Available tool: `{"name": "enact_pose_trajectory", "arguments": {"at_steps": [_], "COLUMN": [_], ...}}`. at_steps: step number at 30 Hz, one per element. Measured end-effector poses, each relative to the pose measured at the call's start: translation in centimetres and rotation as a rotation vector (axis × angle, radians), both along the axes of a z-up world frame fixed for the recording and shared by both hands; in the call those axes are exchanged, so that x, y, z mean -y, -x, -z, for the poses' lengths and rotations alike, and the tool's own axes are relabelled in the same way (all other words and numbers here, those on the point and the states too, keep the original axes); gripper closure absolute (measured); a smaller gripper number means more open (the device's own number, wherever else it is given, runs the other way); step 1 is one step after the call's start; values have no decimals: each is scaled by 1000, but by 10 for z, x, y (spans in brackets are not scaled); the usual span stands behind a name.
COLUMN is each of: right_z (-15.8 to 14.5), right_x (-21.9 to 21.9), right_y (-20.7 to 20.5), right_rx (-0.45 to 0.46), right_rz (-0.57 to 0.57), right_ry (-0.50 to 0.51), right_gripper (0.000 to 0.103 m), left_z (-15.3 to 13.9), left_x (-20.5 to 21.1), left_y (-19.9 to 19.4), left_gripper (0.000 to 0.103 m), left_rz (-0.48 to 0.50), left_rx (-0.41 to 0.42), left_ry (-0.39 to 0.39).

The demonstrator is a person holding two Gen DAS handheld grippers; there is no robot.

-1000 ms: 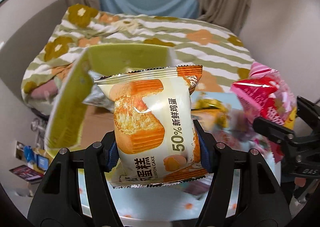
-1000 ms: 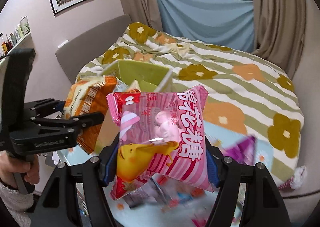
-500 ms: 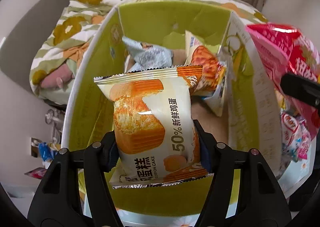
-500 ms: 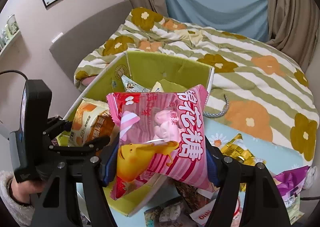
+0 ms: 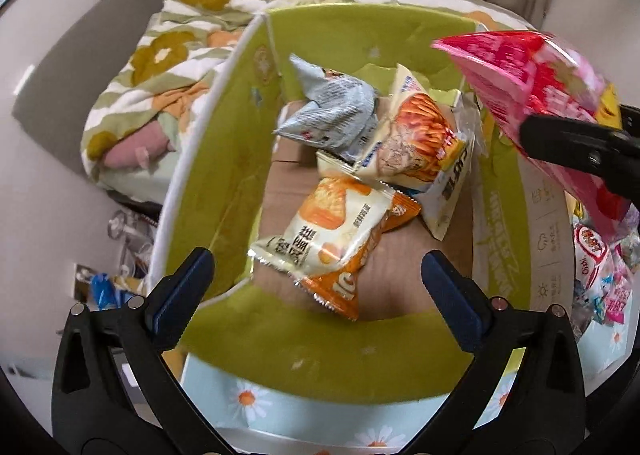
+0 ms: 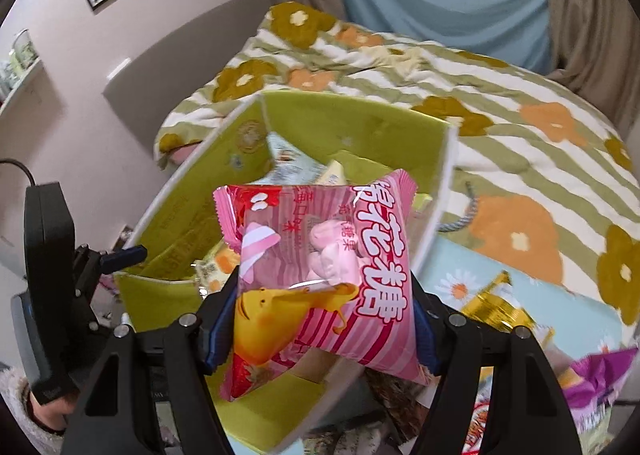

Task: Organize snacks
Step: 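Carry both packets into the yellow box and open both tools to release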

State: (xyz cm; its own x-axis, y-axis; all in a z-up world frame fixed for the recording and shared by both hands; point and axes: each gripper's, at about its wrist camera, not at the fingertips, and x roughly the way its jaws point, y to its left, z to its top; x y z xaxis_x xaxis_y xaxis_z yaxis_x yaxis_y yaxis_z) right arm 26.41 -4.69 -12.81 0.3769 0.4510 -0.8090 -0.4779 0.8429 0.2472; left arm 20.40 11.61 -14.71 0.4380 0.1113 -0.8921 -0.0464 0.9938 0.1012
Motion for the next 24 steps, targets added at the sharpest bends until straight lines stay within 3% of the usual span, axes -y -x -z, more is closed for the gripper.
{"name": "enact_pose_trajectory", "arguments": {"at_steps": [5,13,16,19,20,24], "right_z": [1,22,22,16,13,5], "right_x": [-24,-33,-31,-30,-29,-28], "right_y": [-8,-21,-22,-17,-15,-8], "right_rx": [2,-64,-77,-36,-19,27], "right_rz": [-75,-89,-87,-71,-65,-54], "right_ry": [12,9,-7,-29,-35,-33], "right_gripper": [33,30,15,9,0,0], "left_z": [0,6,6,6,5,1], "left_x": [-12,-19,-20,-21,-22,-20], "left_y": [0,-3,0,4,5,11], "left_gripper": [0,0,0,0,0,0], "left_rz": [-53,-77,-86,-93,-92,-85], "left_rx": [-1,-13,-12,-12,-10,-2], "left_ry": [0,9,23,26,25,19]}}
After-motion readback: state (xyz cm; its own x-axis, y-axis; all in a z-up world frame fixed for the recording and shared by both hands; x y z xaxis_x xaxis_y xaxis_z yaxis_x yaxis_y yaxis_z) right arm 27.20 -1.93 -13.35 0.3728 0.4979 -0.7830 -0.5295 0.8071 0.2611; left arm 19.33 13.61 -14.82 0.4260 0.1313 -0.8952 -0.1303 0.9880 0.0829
